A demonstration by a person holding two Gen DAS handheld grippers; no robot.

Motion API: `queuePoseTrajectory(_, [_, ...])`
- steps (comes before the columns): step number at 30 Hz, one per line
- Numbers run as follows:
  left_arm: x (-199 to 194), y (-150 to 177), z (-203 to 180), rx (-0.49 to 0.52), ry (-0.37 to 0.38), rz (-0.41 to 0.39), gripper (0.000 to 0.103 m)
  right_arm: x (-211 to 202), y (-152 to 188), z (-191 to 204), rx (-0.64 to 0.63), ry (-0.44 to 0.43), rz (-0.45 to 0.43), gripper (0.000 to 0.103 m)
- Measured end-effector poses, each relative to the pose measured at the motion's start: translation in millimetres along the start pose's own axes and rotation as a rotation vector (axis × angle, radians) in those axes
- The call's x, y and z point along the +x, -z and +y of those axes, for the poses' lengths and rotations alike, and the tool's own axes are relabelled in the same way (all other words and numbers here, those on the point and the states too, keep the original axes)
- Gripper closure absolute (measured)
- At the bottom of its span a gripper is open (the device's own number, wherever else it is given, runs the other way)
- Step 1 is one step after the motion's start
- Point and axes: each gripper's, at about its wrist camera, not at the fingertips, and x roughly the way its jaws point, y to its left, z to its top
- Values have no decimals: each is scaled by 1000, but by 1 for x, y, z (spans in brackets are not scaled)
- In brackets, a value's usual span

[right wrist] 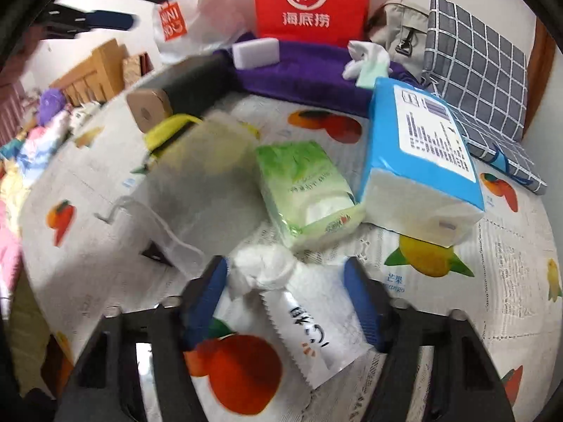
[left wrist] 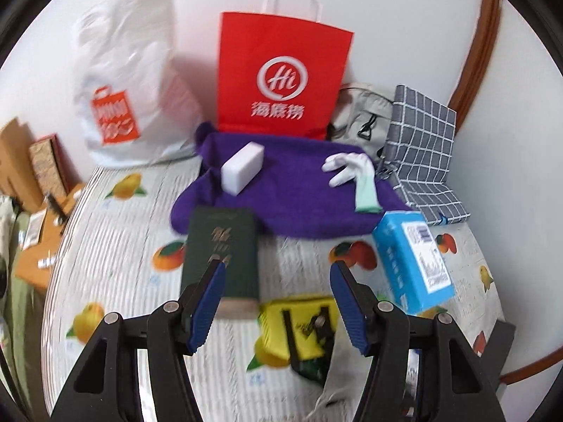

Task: Organize soft objects
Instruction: 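Grasp the white knotted cloth with the right tool while the left tool approaches the white mesh bag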

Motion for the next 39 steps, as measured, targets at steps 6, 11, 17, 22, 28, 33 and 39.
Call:
queuePoseTrajectory(6, [-9,20,12,-45,-7,9,43,-26,-8,-4,49,-83,-128,67])
queuePoseTrajectory(11, [-13,36,9,-42,0,21,43,-47,-18,-11,105,-96,-181,67])
queuePoseTrajectory(17, [-9,54,2,-26,-12,53,43,-81,-14,-28,194,-36,-215,66])
queuePoseTrajectory(22, [-1,73,-6,-2,-23,88,43,-85,1,-38,243,4,-196,66])
queuePoseTrajectory(28, [16,88,-30,49,22,133,43,-65,28,-50,235,82,-100,66])
queuePoseTrajectory(33, [36,95,-57,116,15,167,43,-39,43,-59,254,74,-43,66])
queuePoseTrajectory(39, [55,99,-66,142,14,182,44,-28,50,-65,266,41,-41,66])
